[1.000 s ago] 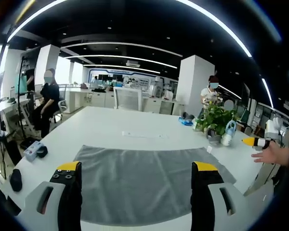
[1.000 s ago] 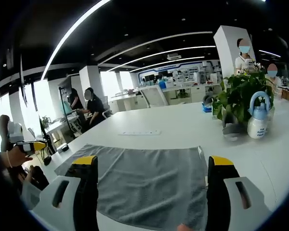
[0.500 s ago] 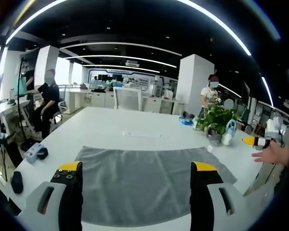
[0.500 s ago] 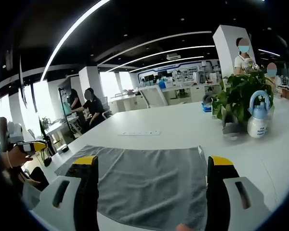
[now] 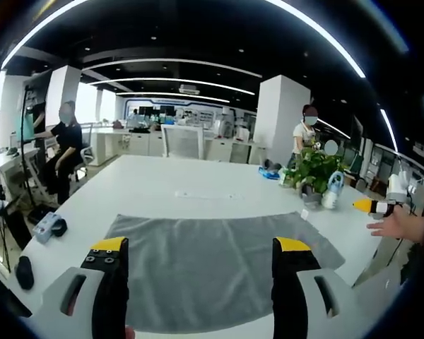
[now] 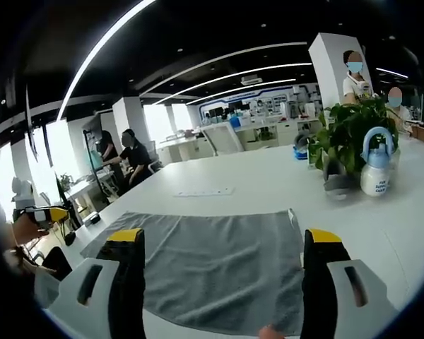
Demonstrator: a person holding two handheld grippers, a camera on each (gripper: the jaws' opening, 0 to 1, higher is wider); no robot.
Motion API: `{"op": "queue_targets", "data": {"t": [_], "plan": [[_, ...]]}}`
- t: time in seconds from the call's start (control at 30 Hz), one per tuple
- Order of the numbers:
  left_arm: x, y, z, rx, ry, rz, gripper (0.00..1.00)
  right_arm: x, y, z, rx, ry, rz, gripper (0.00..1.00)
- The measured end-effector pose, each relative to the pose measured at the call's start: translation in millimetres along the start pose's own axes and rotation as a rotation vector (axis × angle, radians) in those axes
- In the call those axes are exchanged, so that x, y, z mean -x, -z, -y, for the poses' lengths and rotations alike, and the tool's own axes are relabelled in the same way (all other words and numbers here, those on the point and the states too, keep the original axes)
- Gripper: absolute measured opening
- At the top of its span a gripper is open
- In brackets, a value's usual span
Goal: Fold the towel on the table until its edges align and the towel forms a compact rectangular stack.
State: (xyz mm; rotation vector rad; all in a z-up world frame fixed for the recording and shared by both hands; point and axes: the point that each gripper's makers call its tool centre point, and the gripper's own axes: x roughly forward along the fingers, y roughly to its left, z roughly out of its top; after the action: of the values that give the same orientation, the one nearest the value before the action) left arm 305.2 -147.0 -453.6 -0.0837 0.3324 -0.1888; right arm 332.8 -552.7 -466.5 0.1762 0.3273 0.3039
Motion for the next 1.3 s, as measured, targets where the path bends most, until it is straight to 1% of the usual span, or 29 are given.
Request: {"op": "queue_targets", "data": {"t": [0.07, 0.2, 0.3, 0.4, 0.5, 0.53, 0.6, 0.67, 0.8, 0.93, 1.0, 1.1, 1.23, 1.3], "plan": [[-1, -2.0, 5.2, 0.01, 0.026, 0.003, 0.86, 1, 1.6, 3, -0.007, 0.006, -0.003, 0.93], [-6, -4.4, 11.2, -0.006, 0.04, -0.011, 0.84, 2, 7.7, 10, -0.018, 0.023, -0.007, 0.92], [-10, -7.4, 17.6, -0.02, 0.054, -0.023, 0.83, 2, 12.4, 14, -0.042, 0.039, -0.001, 0.91], [-14, -12.3, 25.2, -0.033, 0.072, -0.027, 0.82, 2, 21.7, 21, -0.07, 0.06, -0.004, 0.9], [-20, -17.8, 36.0, -0.036, 0.106, -0.029, 0.81, 2, 29.1, 25, -0.084, 0.079, -0.008, 0.86], [-22, -21.0, 42.1, -0.039, 0.127, -0.024, 0.8, 2, 31.5, 28, -0.084, 0.086, -0.012, 0.85], [-26, -27.0, 52.1, -0.045, 0.158, -0.012, 0.76, 2, 37.8, 32, -0.078, 0.099, -0.03, 0.84], [-30, -32.4, 59.8, -0.057, 0.173, -0.005, 0.71, 3, 42.7, 36, -0.068, 0.105, -0.05, 0.83], [-41, -38.5, 73.5, -0.081, 0.203, -0.003, 0.7, 7, 51.2, 47, -0.062, 0.136, -0.083, 0.78], [-52, -47.4, 90.5, -0.111, 0.246, 0.0, 0.69, 10, 59.8, 60, -0.095, 0.168, -0.111, 0.74], [-58, -53.6, 97.9, -0.116, 0.263, 0.011, 0.68, 11, 65.8, 67, -0.1, 0.181, -0.131, 0.7], [-66, -58.8, 109.4, -0.126, 0.29, 0.011, 0.65, 13, 75.8, 76, -0.121, 0.204, -0.169, 0.67], [-78, -61.7, 124.3, -0.154, 0.318, 0.005, 0.64, 12, 86.8, 86, -0.152, 0.228, -0.195, 0.61], [-85, -62.8, 134.1, -0.162, 0.339, 0.002, 0.63, 12, 91.7, 88, -0.166, 0.239, -0.21, 0.56]]}}
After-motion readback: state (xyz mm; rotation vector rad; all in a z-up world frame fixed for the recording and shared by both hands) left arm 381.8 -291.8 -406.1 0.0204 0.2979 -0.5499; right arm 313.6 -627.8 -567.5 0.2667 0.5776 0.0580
